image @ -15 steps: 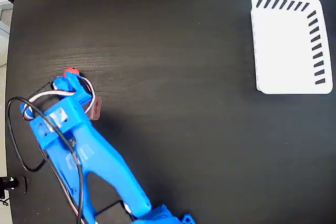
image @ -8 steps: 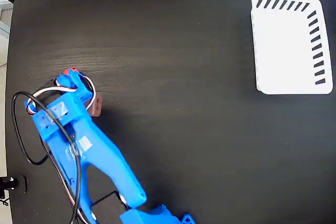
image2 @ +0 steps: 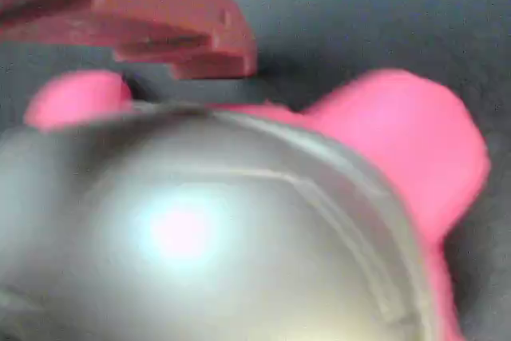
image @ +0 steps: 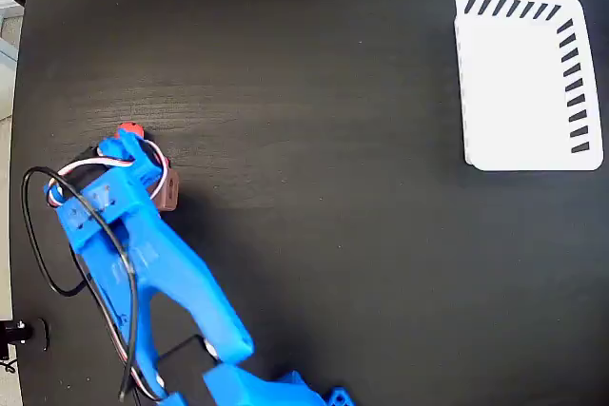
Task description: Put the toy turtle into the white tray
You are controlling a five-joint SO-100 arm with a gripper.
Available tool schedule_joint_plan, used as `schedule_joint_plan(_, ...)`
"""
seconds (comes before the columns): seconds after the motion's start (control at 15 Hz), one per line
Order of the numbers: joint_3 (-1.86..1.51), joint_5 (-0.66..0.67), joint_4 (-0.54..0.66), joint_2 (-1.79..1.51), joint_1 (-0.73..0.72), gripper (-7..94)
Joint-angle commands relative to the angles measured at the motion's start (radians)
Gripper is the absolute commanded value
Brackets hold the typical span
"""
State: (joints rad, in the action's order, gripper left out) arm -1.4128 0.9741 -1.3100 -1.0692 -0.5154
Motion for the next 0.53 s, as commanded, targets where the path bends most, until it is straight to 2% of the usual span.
schedule_joint_plan(0.0, 0.046, 0.003, -0.005, -0.044, -0.021, 54)
schedule_joint_plan(0.13, 0.048, -0.015, 0.005, -0.041, -0.029, 19)
schedule_joint_plan(0.2, 0.052, -0.020, 0.002, -0.041, -0.031, 8)
schedule_joint_plan(0.27, 0.060, -0.023, -0.008, -0.048, -0.032, 2)
schedule_joint_plan(0.47, 0.060, -0.040, -0.034, -0.087, -0.028, 0)
